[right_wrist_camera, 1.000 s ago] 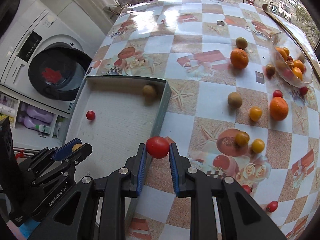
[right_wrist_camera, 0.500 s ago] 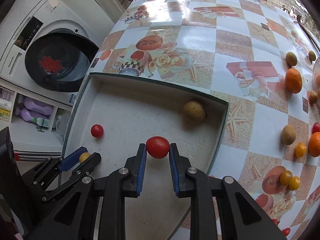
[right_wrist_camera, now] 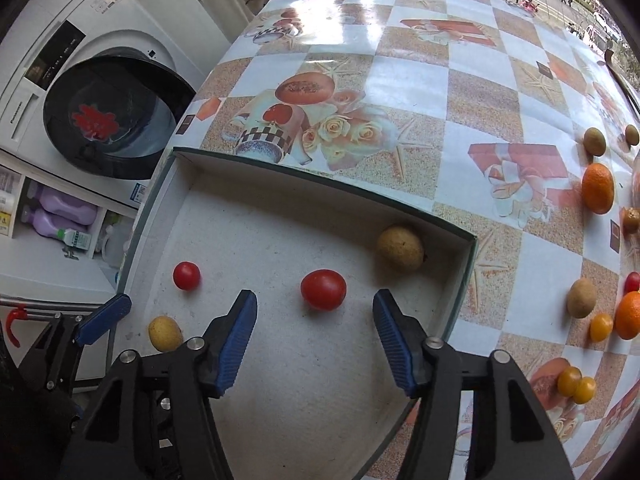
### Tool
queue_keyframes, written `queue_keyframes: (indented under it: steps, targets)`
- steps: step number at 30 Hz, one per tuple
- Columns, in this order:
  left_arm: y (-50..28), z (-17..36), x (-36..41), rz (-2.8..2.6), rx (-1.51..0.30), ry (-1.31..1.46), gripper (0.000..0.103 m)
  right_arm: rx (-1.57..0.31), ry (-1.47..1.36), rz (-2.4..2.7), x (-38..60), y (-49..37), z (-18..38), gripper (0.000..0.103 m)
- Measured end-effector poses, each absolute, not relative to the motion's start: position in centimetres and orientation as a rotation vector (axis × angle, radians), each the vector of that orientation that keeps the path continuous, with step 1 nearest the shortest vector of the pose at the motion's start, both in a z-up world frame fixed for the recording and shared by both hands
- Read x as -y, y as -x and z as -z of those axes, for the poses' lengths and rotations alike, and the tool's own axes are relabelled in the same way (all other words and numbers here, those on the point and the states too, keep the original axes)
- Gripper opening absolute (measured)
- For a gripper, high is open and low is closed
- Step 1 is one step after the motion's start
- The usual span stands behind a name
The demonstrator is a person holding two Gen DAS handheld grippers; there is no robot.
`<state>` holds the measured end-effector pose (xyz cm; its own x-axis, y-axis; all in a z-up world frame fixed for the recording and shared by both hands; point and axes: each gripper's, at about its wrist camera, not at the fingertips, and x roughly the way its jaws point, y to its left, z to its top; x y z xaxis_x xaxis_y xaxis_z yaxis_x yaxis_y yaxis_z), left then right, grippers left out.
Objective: Organize fruits
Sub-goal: 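Carry both fruits into the white tray and open both grippers, then grasp a small orange tomato with the left gripper while the right grasps a red tomato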
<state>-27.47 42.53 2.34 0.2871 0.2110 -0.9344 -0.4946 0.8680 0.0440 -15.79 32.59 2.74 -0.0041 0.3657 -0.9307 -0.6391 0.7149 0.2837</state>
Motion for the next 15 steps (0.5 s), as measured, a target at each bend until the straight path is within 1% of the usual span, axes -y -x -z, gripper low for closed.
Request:
queue_keyframes:
  steps: [1,2,3,8,15]
  targets:
    - [27.5,-2.4,-42.5,-0.478,-1.192,0.278,0.083,-1.361,0.239,-0.809,-32.5,15.8,-3.0,0.072]
    - [27.5,-2.5,-42.5,-0.476,-1.193,0.279,0.083,-1.359,0.226,-0.813,-32.4,15.7,-3.2,0.082]
    - [27.5,-2.6,-42.4,-0.475,-1.194,0.278,0.083,-1.354,0.212,-0.818,-32.2,15.7,-3.6,0.083]
    - [27.2,-3.0,-41.5,-0.461,-1.199,0.258,0.083,-1.337,0.14,-0.823,-30.7,15.3,-5.1,0.085]
    - [25.7,-4.7,-39.1,-0.41,-1.178,0.207,0.083,-1.287,0.074,-0.749,-26.4,14.6,-7.1,0.085]
